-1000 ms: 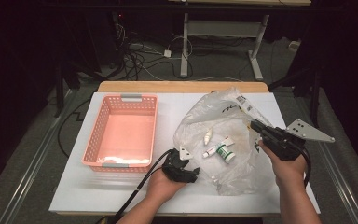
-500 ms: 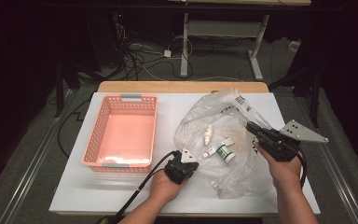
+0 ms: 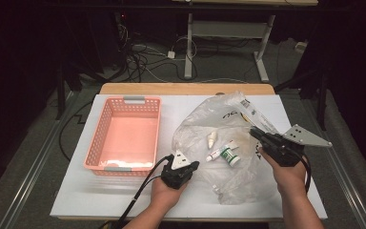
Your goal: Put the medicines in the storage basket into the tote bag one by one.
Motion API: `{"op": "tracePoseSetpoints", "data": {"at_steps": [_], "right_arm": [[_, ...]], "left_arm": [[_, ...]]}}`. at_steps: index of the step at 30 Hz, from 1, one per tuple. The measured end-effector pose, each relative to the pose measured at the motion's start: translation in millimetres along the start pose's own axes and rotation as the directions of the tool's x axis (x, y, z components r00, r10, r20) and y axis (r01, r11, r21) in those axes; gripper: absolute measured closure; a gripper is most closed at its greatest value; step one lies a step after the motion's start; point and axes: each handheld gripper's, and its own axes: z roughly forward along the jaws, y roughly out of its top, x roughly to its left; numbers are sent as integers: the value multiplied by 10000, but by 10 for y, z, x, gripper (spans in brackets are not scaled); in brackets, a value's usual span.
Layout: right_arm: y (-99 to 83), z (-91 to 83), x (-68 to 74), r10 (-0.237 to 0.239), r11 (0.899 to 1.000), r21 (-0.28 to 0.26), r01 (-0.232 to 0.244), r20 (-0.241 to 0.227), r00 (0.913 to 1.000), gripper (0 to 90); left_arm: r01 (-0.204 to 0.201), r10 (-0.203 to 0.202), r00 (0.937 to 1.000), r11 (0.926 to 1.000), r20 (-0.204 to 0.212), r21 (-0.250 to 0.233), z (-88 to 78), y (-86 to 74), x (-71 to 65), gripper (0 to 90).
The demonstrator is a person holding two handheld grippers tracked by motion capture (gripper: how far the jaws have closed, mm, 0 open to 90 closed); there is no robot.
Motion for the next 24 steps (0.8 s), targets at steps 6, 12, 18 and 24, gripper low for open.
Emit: {"op": "tracePoseSetpoints", "data": {"at_steps": [6,12,18,24], "right_arm": [[3,-23,-16,39,10000,-61,-38,56,10000,900],[3,-41,-32,99,9999,-118,-98,69,9999,900],[-8,-35,-28,88,9999,-136,-88,38,10000,900],[-34,-14,-15,150,9998,-116,-150,73,9999,900]], "left_arm": [[293,-268,9989,9974,384,-655,-33,48,-6,887],[-26,76,9991,9934,423,-1150,-55,195,-107,887],[-27,49,9999,9889,149,-1487,-102,245,-87,887],[149,-164,9998,9820,-65,-1882,-139,292,-47,886]]}}
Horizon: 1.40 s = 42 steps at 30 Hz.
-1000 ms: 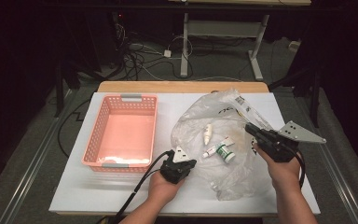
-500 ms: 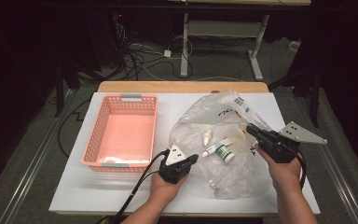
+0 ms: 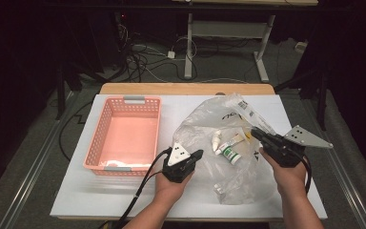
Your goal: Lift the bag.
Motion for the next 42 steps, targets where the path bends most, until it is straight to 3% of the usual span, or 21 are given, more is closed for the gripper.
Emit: {"op": "tracePoseSetpoints", "data": {"at_steps": [7,13,15,21,24,27,30,32,35,36,37,40,42], "right_arm": [[38,7,29,50,9996,-271,-46,165,9999,900],[78,22,46,-7,9978,-662,37,460,9989,900],[93,32,70,65,9969,-784,-25,513,9987,900],[198,76,133,-296,9920,-1204,367,605,9977,900],[250,111,145,-193,9869,-1582,300,685,9975,900],[307,167,150,-18,9831,-1823,152,735,9973,900],[380,205,142,176,9776,-2103,-17,738,9971,900],[410,217,137,163,9759,-2180,-1,727,9972,900],[423,222,121,197,9767,-2144,-23,794,9966,900],[422,220,107,67,9781,-2080,107,828,9965,900],[420,219,95,38,9793,-2020,143,886,9961,900],[417,216,32,0,9821,-1871,194,1030,9947,900],[420,217,13,40,9831,-1821,160,1089,9940,900]], "left_arm": [[-91,77,9998,9970,-188,-762,-53,190,29,886],[-220,129,9983,9861,-562,-1645,-130,407,98,886],[-396,255,9971,9786,-721,-2017,-155,501,112,887],[-1013,751,9920,9533,-1015,-2844,-200,789,91,886],[-1355,1046,9881,9388,-1127,-3166,-244,949,55,886],[-1598,1240,9851,9160,-1191,-3679,-311,1161,21,886],[-1967,1607,9790,9070,-1255,-3723,-325,1292,-40,886],[-1972,1668,9794,9108,-1136,-3627,-309,1289,-60,886],[-1851,1573,9814,9273,-1098,-3253,-278,1169,-22,885],[-1545,1306,9866,9399,-974,-3045,-279,1104,2,885],[-1334,1121,9897,9473,-890,-2913,-291,1035,25,884],[-1311,1146,9899,9641,-838,-2311,-337,814,38,877],[-951,828,9940,9770,-712,-1910,-376,672,45,705]]}}
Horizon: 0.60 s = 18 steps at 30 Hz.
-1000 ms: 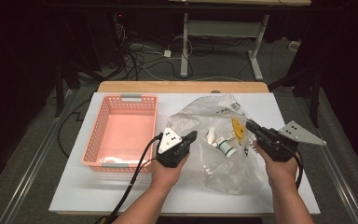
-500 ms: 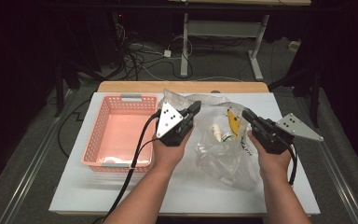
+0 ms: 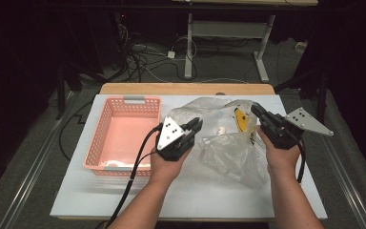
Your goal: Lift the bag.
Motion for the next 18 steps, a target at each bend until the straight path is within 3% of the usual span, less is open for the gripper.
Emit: {"op": "tracePoseSetpoints", "data": {"at_steps": [2,4,7,9,10,12,18], "right_arm": [[-4,-5,-18,-45,10000,79,45,7,10000,900],[-12,-11,-25,-44,9999,139,43,44,10000,900],[-27,-26,-23,-109,9995,284,107,51,9999,900],[-36,-28,-11,-134,9995,290,133,18,9999,900],[-40,-30,-7,-250,9992,314,249,27,9997,900],[-47,-38,-12,-384,9985,386,383,16,9993,900],[-46,-33,-20,-188,9992,368,186,45,9998,900]], "left_arm": [[132,-133,9999,9998,67,173,-103,-106,-43,525],[268,-279,9995,9972,147,701,-195,-234,-110,337],[129,-204,9986,9891,492,1469,-263,-399,-173,187],[841,-995,9928,9754,664,2040,-290,-448,-143,116],[1009,-1172,9907,9736,690,2050,-335,-462,-142,98],[813,-948,9940,9737,540,2130,-427,-482,-182,98],[566,-677,9969,9714,408,2306,-640,-564,-238,99]]}}
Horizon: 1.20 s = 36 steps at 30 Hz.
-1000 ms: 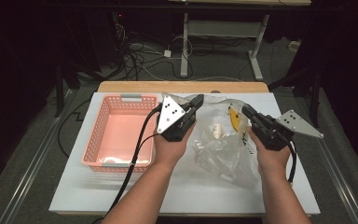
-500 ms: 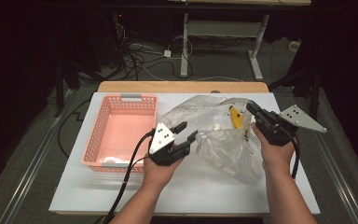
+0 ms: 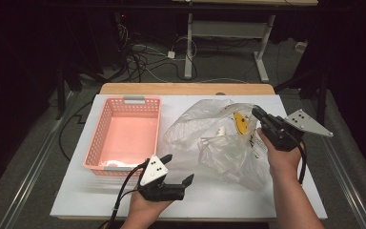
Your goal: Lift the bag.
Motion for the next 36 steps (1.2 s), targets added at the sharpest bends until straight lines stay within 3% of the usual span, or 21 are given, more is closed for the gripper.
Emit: {"op": "tracePoseSetpoints", "data": {"at_steps": [3,5,8,11,13,15,17,19,21,23,26,28,30,33,35,36], "right_arm": [[8,5,6,-27,10000,12,27,22,10000,900],[16,9,20,51,10000,10,-51,21,10000,900],[19,18,41,-45,10000,19,45,-33,10000,900],[23,12,41,-69,10000,12,69,-49,10000,900],[26,-3,33,-83,10000,4,83,-28,10000,900],[33,-18,31,18,10000,-43,-18,4,10000,900],[32,-38,20,-64,10000,-40,64,-14,10000,900],[27,-54,21,-36,10000,-76,36,-4,10000,900],[15,-74,12,-138,9999,-80,138,-41,9999,900],[1,-90,12,-15,9999,-145,14,-71,10000,900],[-14,-101,5,32,9998,-175,-33,-69,10000,900],[-13,-104,5,195,9995,-241,-196,-64,9998,900],[3,-103,9,231,9992,-311,-232,-44,9997,900],[61,-81,17,205,9988,-439,-205,-18,9998,900],[115,-61,4,159,9984,-537,-157,44,9999,900],[146,-43,-9,152,9982,-578,-148,78,9999,900]], "left_arm": [[-190,191,9995,9998,-247,67,-27,-54,0,99],[-235,245,9993,9991,-296,354,30,-79,17,99],[-483,516,9982,9940,-315,978,230,-111,-12,99],[-713,858,9929,9839,-828,1639,460,-156,-22,121],[-555,795,9900,9789,-1162,1966,586,-177,12,158],[-422,751,9845,9786,-1587,2014,676,-196,21,266],[-224,558,9835,9815,-1721,1900,746,-209,42,452],[37,236,9825,9892,-1846,1462,787,-204,67,702],[191,-32,9799,9968,-1993,781,791,-157,94,875],[136,-137,9764,9999,-2156,-20,773,-52,120,878],[-139,-117,9688,9947,-2477,-1014,719,206,172,880],[-371,-79,9642,9857,-2650,-1641,683,428,212,881],[-601,-61,9608,9714,-2771,-2297,646,679,244,881],[-1073,194,9622,9439,-2717,-3124,622,1067,259,881],[-1530,586,9613,9262,-2693,-3446,642,1308,254,880],[-1535,638,9649,9241,-2548,-3499,662,1408,225,881]]}}
